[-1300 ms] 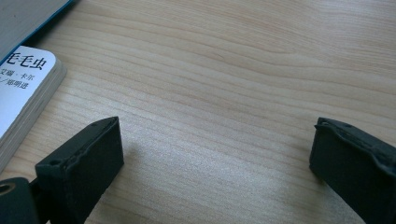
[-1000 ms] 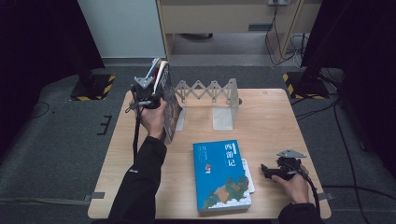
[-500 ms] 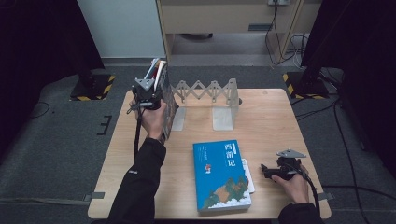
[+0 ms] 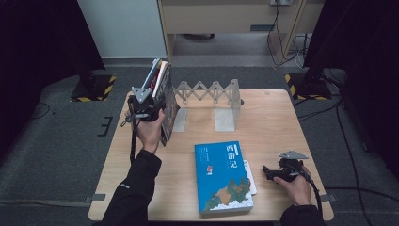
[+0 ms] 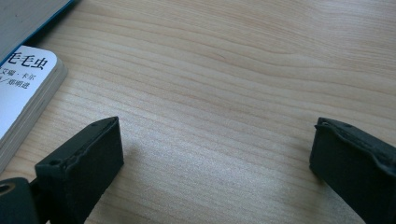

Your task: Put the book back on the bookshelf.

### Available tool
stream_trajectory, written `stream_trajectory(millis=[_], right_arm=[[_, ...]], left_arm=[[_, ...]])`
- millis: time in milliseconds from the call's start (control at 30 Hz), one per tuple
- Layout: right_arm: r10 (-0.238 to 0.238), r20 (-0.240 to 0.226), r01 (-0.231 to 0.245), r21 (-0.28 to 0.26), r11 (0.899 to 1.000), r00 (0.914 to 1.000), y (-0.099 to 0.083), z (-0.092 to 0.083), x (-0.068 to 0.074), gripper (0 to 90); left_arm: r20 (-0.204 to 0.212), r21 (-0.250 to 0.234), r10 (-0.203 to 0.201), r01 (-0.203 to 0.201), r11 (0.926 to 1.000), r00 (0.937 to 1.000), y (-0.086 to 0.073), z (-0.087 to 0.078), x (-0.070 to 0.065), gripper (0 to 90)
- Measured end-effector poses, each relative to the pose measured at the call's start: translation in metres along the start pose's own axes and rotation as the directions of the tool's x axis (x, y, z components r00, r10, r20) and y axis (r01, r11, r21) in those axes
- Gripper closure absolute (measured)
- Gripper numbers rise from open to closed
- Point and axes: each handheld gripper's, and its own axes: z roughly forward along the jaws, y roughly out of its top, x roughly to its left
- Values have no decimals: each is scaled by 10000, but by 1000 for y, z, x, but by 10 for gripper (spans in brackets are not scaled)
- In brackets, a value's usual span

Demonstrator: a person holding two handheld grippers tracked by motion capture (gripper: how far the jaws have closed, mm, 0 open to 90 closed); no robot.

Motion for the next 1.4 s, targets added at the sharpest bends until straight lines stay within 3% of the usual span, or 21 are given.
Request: stream_trajectory(millis=[167, 333, 467, 533, 667, 833, 967, 1067, 1233, 1400], right_arm=[[-7, 2, 7, -4, 10000, 10000, 0, 0, 0, 29], [-7, 3, 7, -3, 10000, 10000, 0, 0, 0, 29], [23, -1, -23, 8, 10000, 10000, 0, 0, 0, 29], [21, -1, -21, 8, 10000, 10000, 0, 0, 0, 29], [21, -3, -21, 10, 10000, 10000, 0, 0, 0, 29], [21, -2, -21, 10, 10000, 10000, 0, 0, 0, 29], [-9, -14, 9, 4, 10000, 10000, 0, 0, 0, 27], [-35, -48, 36, 65, 10000, 10000, 1, 1, 0, 4], [17, -77, -16, 66, 10000, 10000, 2, 2, -2, 6], [-6, -63, 6, 54, 10000, 10000, 2, 2, -3, 7]], left_arm=[[289, -157, -162, 166, 9997, 9995, -3, -11, 7, 560], [829, -369, -157, 188, 9991, 9964, -5, -24, 12, 508], [1214, -483, -181, 242, 9985, 9924, -8, -37, 15, 489], [1576, -499, -338, 422, 9979, 9869, -11, -44, 17, 470], [1708, -553, -365, 466, 9974, 9846, -16, -53, 23, 448], [2195, -342, -520, 610, 9976, 9742, -30, -61, 33, 426], [2387, -34, -590, 616, 9981, 9693, -43, -63, 35, 419], [2623, 287, -824, 775, 9966, 9615, -56, -62, 36, 415], [2844, 591, -631, 481, 9971, 9566, -75, -58, 31, 415], [3077, 1258, -687, 310, 9916, 9490, -94, -50, 24, 405]])
